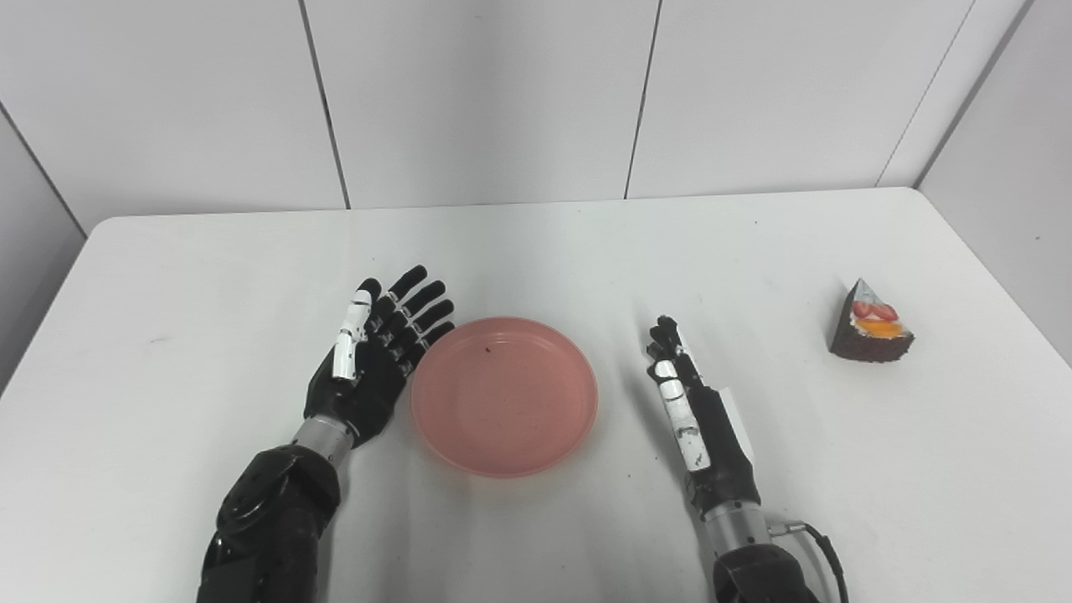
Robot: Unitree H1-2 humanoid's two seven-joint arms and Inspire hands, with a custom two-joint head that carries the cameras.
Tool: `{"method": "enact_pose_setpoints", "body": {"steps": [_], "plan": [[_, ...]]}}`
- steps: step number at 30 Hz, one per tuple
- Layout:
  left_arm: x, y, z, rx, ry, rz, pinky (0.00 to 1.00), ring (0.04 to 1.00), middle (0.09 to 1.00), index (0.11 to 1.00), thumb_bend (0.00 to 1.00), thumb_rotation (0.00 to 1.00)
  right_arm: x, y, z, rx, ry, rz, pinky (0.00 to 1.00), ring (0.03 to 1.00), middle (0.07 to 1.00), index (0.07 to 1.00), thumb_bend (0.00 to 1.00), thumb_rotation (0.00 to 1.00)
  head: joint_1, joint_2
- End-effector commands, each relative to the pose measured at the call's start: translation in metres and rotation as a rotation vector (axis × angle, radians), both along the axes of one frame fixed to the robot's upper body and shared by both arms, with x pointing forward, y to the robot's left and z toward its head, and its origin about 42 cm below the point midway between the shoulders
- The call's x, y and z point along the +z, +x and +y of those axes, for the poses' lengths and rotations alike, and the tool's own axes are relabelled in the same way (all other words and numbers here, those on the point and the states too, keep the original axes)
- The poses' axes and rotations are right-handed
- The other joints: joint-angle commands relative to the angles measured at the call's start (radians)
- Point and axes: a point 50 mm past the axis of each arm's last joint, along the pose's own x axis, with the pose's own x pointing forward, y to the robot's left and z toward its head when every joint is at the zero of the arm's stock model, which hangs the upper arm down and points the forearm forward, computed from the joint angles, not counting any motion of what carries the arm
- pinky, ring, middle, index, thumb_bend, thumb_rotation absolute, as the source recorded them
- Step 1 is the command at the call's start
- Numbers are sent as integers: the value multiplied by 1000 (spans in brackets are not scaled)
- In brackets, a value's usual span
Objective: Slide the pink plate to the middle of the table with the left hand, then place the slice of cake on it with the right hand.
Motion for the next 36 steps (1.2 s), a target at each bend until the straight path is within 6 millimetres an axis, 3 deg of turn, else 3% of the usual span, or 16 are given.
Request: {"method": "enact_pose_setpoints", "body": {"steps": [1, 8, 11, 15, 20, 22, 27, 34, 36], "plan": [[-13, -3, 2, -5, 3, 50, 871, 874, 868, 858, 386, 1000, 8, 3, 1, -10, 13, -27, 952, 953, 959, 972, 366, 1000, -1, 0], [-19, -4, 3, -7, -4, 60, 869, 867, 860, 853, 383, 1000, 19, 5, 3, -19, -17, -72, 934, 943, 958, 971, 396, 1000, -50, -8], [-22, -4, 6, -8, -6, 64, 867, 872, 866, 856, 381, 1000, 38, 3, 5, -43, -164, -140, 899, 922, 941, 963, 393, 1000, -82, -19], [-23, -3, 11, -8, -14, 69, 866, 874, 871, 861, 379, 1000, 62, 2, 6, -97, -343, -217, 798, 842, 897, 945, 525, 992, -124, -24], [-28, -2, 20, -15, -6, 64, 871, 878, 876, 869, 389, 1000, 95, 2, 2, -181, -483, -312, 739, 818, 882, 933, 655, 884, -190, -39], [-29, -2, 23, -21, -2, 59, 875, 885, 881, 871, 393, 1000, 109, 3, -3, -225, -553, -357, 711, 803, 868, 933, 755, 792, -205, -43], [-35, 1, 30, -30, -10, 50, 886, 894, 888, 878, 404, 1000, 137, 5, -14, -308, -680, -420, 702, 810, 890, 947, 874, 620, -235, -53], [-40, 4, 38, -24, -18, 55, 887, 891, 886, 874, 406, 1000, 174, 7, -34, -492, -832, -431, 693, 813, 902, 948, 931, 560, -288, -76], [-41, 5, 40, -27, -21, 53, 884, 887, 883, 870, 400, 1000, 181, 9, -42, -552, -863, -397, 623, 779, 903, 951, 953, 580, -299, -81]]}}
